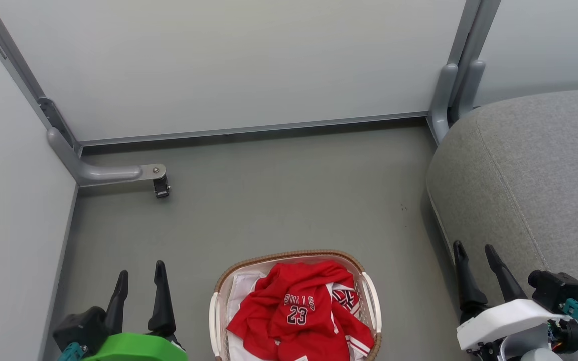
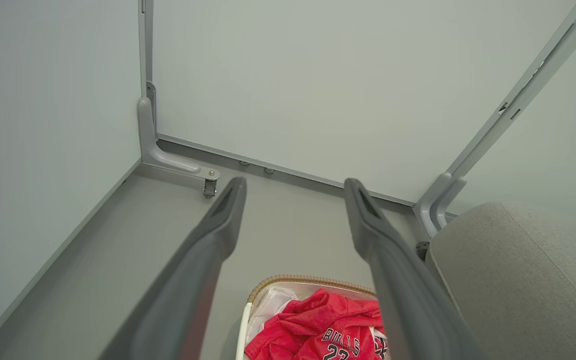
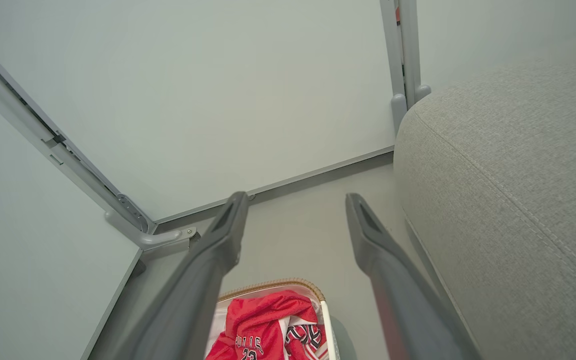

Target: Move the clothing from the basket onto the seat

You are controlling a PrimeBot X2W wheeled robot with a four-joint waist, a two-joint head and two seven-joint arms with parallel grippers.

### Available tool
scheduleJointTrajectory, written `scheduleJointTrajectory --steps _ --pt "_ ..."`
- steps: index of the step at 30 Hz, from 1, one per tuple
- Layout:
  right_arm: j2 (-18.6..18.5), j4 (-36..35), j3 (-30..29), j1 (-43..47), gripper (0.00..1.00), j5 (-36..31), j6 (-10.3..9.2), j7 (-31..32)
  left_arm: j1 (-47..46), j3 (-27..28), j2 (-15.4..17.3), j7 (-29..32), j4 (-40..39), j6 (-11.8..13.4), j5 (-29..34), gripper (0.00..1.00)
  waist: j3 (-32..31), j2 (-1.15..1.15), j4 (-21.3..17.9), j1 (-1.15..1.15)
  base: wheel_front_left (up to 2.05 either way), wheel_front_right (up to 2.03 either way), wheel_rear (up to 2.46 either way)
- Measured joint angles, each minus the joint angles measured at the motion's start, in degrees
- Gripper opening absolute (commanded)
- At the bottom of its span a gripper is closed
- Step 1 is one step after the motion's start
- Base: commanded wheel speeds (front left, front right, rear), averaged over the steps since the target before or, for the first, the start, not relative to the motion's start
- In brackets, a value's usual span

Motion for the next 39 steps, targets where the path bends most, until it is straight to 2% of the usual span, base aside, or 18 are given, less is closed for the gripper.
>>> scheduleJointTrajectory --steps 39 --pt "-0.2 1.8 2.0 0.0 1.00 -18.3 0.01 -4.6 0.8 -2.4 0.2 -4.5 4.5 1.3 13.7 1.00 0.2 0.00 0.7 0.00 0.00 0.00 0.00"
